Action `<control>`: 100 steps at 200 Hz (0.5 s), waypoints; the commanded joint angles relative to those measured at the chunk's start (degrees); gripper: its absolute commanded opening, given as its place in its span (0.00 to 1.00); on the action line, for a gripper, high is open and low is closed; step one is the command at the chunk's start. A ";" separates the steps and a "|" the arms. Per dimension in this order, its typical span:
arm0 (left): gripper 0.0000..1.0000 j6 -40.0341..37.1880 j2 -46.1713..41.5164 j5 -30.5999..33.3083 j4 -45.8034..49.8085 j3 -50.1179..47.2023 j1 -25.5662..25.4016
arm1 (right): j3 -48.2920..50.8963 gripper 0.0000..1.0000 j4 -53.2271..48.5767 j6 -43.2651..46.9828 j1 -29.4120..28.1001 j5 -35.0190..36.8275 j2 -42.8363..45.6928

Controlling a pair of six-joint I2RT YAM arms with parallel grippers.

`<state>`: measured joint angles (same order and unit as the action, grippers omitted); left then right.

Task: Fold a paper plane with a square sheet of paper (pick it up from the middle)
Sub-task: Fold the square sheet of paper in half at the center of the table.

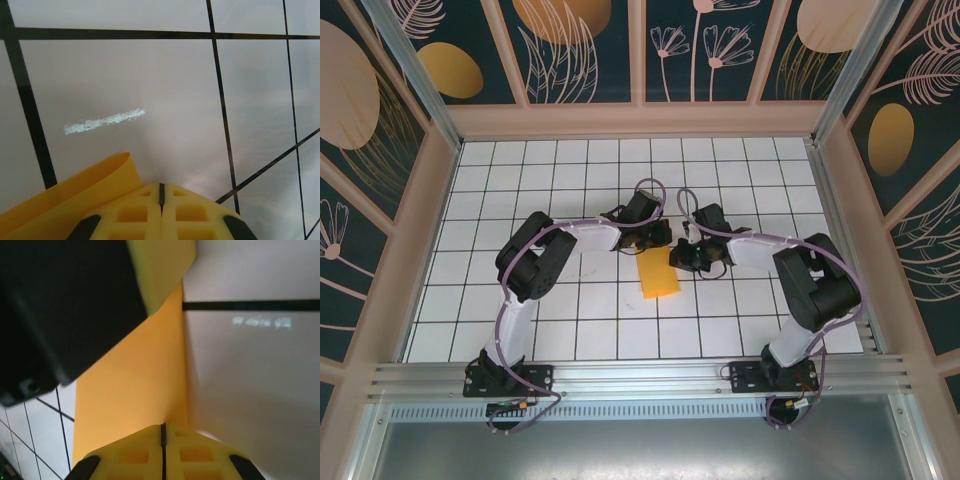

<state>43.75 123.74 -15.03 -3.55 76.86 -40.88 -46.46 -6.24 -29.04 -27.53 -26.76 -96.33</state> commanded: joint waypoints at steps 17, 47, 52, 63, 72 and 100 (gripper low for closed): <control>0.06 0.18 1.94 2.27 1.28 -2.02 0.45 | -2.69 0.11 1.56 0.21 0.35 -0.84 -2.94; 0.06 0.52 2.03 2.19 1.00 -2.07 0.51 | -3.70 0.12 3.10 0.06 0.86 -0.53 -3.86; 0.06 0.48 2.02 2.19 1.00 -2.01 0.46 | -3.93 0.12 3.21 -0.04 1.00 -0.48 -4.10; 0.06 0.50 1.94 2.28 1.00 -2.00 0.45 | -4.33 0.13 3.47 -0.34 1.22 -0.31 -4.92; 0.06 0.54 1.86 2.31 1.00 -2.06 0.45 | -4.42 0.13 3.82 -0.39 1.29 -0.13 -5.54; 0.06 0.63 1.84 2.50 1.00 -2.15 0.45 | -3.92 0.15 3.46 -0.32 1.26 0.02 -6.73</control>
<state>44.01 123.74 -14.98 -4.54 76.47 -40.88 -49.82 -3.55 -29.06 -26.52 -27.00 -101.69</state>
